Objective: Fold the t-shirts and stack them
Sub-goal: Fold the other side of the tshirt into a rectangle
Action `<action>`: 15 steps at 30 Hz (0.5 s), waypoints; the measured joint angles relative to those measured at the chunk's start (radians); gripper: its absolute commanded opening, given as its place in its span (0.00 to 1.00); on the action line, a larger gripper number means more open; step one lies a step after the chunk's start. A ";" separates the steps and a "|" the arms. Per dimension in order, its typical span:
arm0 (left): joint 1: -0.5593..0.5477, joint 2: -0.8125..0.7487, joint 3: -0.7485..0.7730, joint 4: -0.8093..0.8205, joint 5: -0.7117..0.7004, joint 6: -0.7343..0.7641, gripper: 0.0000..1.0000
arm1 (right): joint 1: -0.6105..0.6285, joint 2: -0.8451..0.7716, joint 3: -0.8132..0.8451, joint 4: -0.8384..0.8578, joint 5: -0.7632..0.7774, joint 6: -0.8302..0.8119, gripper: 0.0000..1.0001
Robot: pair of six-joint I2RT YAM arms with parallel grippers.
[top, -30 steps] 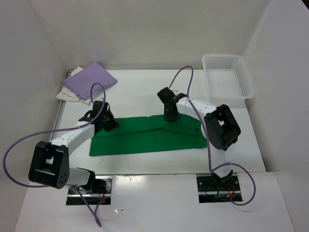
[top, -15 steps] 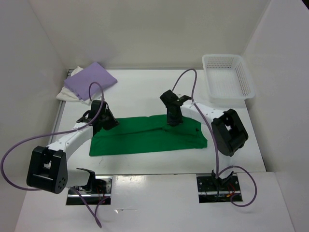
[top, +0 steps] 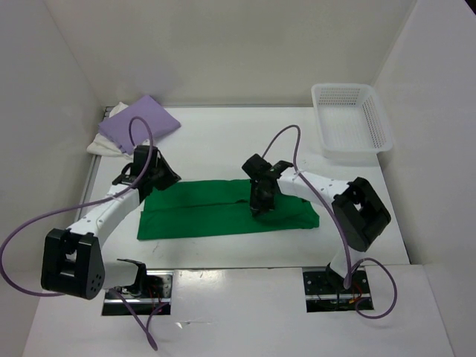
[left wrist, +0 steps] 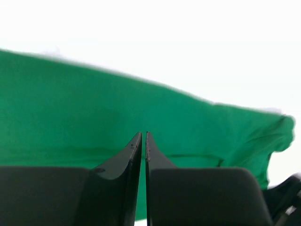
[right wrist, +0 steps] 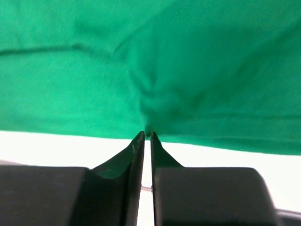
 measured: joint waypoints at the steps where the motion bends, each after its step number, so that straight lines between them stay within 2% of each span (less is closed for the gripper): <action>1: 0.008 0.000 0.016 0.000 0.000 0.003 0.12 | 0.004 -0.008 -0.009 0.004 -0.018 0.016 0.20; 2: 0.016 0.000 0.032 0.000 0.001 0.010 0.12 | 0.008 -0.019 -0.016 0.008 -0.034 0.031 0.26; 5: 0.028 0.000 0.066 0.006 0.008 0.024 0.12 | 0.005 -0.061 -0.017 0.011 -0.047 0.042 0.26; 8: 0.020 0.001 0.072 0.013 0.024 0.031 0.12 | -0.073 -0.125 -0.017 0.016 -0.056 0.013 0.08; 11: -0.026 0.031 0.073 0.028 0.040 0.046 0.12 | -0.276 -0.191 -0.022 0.068 -0.060 -0.035 0.06; 14: -0.101 0.105 0.081 0.052 0.064 0.048 0.12 | -0.490 -0.201 -0.024 0.130 -0.039 -0.084 0.20; 15: -0.129 0.138 0.087 0.056 0.074 0.049 0.12 | -0.531 -0.193 -0.026 0.142 -0.033 -0.099 0.37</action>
